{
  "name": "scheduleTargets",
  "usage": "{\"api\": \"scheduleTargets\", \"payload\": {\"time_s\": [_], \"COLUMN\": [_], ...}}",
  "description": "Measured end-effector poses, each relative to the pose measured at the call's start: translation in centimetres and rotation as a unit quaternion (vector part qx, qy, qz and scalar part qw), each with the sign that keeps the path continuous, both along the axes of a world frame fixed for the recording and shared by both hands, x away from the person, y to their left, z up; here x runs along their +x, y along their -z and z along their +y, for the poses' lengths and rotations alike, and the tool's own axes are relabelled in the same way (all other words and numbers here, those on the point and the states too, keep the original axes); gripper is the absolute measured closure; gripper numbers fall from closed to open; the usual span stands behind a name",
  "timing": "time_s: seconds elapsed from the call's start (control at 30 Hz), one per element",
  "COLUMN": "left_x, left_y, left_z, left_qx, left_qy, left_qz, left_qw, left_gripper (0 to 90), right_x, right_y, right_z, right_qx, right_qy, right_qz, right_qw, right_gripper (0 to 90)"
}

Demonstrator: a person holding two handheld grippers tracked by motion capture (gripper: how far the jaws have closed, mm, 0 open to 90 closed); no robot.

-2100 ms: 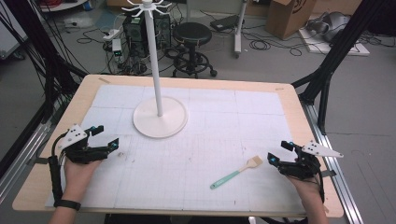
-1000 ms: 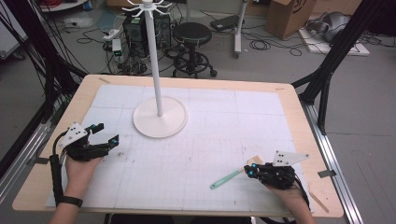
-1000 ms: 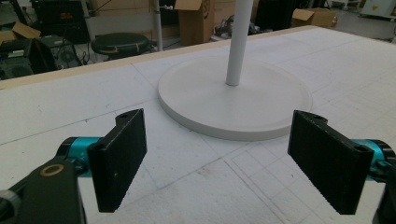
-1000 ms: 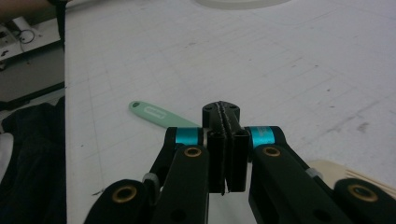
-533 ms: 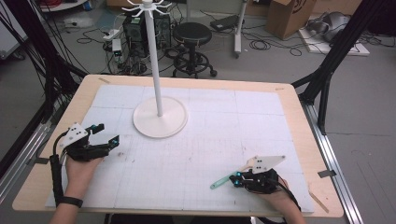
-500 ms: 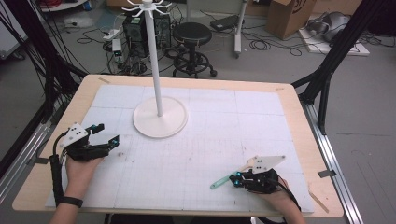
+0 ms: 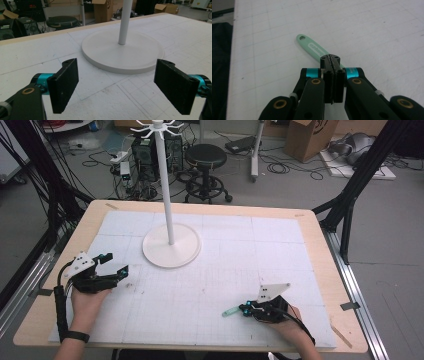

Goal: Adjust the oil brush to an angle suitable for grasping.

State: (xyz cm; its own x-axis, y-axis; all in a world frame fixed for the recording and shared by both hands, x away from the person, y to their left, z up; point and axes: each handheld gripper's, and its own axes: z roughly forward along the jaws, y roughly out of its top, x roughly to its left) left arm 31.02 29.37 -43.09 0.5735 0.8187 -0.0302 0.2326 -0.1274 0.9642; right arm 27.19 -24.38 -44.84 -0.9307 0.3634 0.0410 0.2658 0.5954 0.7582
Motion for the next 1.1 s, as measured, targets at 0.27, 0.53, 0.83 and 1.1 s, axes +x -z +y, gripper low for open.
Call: {"api": "scheduleTargets", "payload": {"time_s": [0.27,0.53,0.83,1.1], "left_x": [0.0,0.0,0.0,-0.1], "left_y": [0.0,0.0,0.0,0.0], "left_z": [0.0,-0.1,-0.1,-0.1], "left_qx": [0.004,0.003,0.003,0.002], "left_qy": [-0.001,0.000,0.002,0.003], "left_qz": [0.001,0.000,0.000,0.001], "left_qw": [1.0000,1.0000,1.0000,1.0000], "left_gripper": [20.3,20.3,20.3,20.3], "right_x": [1.5,3.1,5.0,6.5], "right_y": [-0.3,-0.4,-0.6,-0.6], "right_z": [1.4,2.3,2.5,2.2], "right_qx": [-0.019,-0.030,-0.044,-0.046], "right_qy": [0.026,0.068,0.120,0.175], "right_qz": [-0.010,-0.011,-0.017,-0.017], "right_qw": [0.9994,0.9972,0.9916,0.9834], "right_gripper": [90.0,90.0,90.0,90.0]}}
